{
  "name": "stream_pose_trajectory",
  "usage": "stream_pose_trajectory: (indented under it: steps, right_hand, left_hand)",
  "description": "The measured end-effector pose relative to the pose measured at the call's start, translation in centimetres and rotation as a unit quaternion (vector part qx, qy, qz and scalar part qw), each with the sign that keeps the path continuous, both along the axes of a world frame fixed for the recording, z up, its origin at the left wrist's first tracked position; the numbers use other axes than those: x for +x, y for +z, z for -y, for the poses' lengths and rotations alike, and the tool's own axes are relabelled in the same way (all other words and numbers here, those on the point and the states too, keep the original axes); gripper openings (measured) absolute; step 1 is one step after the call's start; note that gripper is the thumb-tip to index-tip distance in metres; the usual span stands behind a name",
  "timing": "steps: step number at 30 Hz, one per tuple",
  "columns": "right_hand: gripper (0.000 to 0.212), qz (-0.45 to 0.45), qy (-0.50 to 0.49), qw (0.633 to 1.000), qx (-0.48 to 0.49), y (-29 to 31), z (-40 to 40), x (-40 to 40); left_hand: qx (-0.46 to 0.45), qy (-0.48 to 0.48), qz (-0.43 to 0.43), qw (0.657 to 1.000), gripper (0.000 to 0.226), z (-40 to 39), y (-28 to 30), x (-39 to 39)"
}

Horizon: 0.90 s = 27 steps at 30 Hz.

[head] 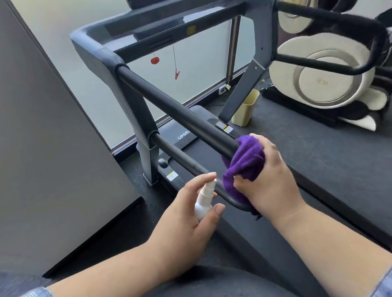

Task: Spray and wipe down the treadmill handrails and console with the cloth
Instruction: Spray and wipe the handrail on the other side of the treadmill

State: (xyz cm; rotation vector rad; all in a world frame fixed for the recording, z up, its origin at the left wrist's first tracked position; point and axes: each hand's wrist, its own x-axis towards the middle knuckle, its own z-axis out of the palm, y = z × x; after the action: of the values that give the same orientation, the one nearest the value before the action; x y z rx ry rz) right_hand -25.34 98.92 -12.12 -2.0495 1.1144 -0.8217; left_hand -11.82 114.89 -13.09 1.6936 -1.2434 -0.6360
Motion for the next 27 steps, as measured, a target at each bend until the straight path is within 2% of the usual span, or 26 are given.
stream_pose_trajectory:
  steps: [6, 8, 12, 14, 16, 19, 22, 27]
  right_hand:
    - [0.087, 0.108, -0.053, 0.991, 0.062, -5.1, -1.3, -1.2]
    - [0.083, 0.119, -0.050, 0.987, 0.095, -6.5, -1.1, -1.4]
    - [0.065, 0.123, -0.044, 0.987, 0.097, -9.6, -1.7, -2.6]
    - [0.073, 0.132, -0.045, 0.982, 0.128, -10.8, -2.5, -3.4]
    - [0.079, 0.134, -0.044, 0.984, 0.113, -11.5, -2.9, -3.9]
    - [0.074, 0.152, -0.048, 0.985, 0.070, -9.8, -2.7, -3.3]
    - [0.075, 0.155, -0.047, 0.987, 0.003, -5.5, -2.4, -1.6]
    - [0.071, 0.026, -0.013, 0.994, -0.103, 0.8, -0.6, 1.1]
  left_hand:
    - [0.012, -0.004, 0.012, 1.000, 0.052, -0.4, -0.7, -0.4]
    - [0.023, -0.008, 0.014, 1.000, 0.050, -0.6, -0.8, -0.7]
    - [0.030, -0.014, 0.032, 0.999, 0.050, -0.9, -0.6, -1.3]
    - [0.028, -0.016, 0.034, 0.999, 0.049, -0.9, -0.3, -1.6]
    - [0.025, -0.011, 0.039, 0.999, 0.049, -1.0, 0.1, -1.8]
    - [0.017, -0.006, 0.040, 0.999, 0.049, -1.0, 0.3, -2.1]
    - [0.012, -0.006, 0.032, 0.999, 0.048, -1.1, 0.2, -2.4]
    - [0.016, 0.006, 0.020, 1.000, 0.051, -1.1, -0.3, -2.3]
